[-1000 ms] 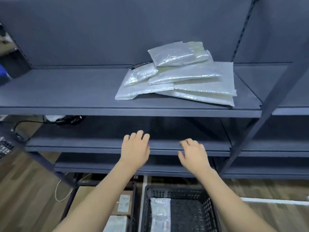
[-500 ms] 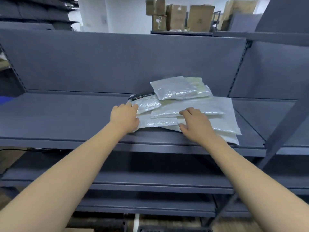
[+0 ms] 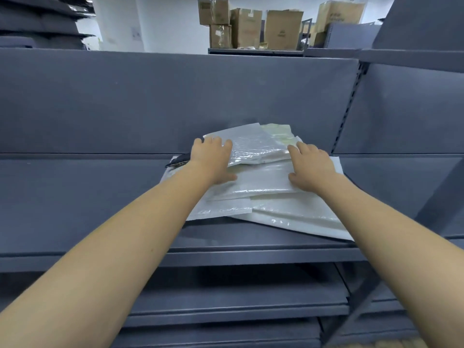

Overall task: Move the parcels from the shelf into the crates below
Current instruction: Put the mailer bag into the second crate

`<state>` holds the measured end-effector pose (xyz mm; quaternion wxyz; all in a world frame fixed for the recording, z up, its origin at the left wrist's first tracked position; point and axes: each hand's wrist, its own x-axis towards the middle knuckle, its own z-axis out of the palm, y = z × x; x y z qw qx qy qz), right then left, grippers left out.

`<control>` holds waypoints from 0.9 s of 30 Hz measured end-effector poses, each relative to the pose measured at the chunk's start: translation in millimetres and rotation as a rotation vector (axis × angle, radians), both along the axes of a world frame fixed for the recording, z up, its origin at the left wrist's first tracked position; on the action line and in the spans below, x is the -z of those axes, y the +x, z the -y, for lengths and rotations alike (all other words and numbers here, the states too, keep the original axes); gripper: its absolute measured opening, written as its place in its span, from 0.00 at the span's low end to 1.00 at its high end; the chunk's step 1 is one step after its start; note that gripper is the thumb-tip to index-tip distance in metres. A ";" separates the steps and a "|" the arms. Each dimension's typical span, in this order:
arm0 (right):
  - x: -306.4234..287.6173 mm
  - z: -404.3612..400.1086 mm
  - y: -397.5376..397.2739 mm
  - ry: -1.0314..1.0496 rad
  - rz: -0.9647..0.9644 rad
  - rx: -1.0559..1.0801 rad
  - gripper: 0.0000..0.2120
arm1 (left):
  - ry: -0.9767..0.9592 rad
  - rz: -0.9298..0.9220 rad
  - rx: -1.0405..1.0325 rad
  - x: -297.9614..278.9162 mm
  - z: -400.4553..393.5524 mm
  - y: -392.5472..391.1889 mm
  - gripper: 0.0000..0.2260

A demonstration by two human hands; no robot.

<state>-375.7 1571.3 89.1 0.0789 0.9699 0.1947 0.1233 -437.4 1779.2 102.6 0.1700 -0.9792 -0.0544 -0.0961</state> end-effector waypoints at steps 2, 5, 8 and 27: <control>4.8 3.2 4.0 0.005 -0.013 0.002 0.28 | -0.015 0.010 0.006 9.8 8.2 11.6 0.37; 10.6 7.4 4.4 -0.011 -0.036 -0.027 0.28 | -0.022 -0.011 -0.032 22.1 17.0 23.3 0.33; 12.6 11.8 -0.5 -0.015 -0.038 -0.045 0.29 | -0.016 0.003 -0.070 24.4 21.9 25.4 0.28; 27.0 67.0 -167.5 0.827 -0.066 -0.106 0.32 | -0.193 0.950 0.338 42.0 46.9 -156.2 0.21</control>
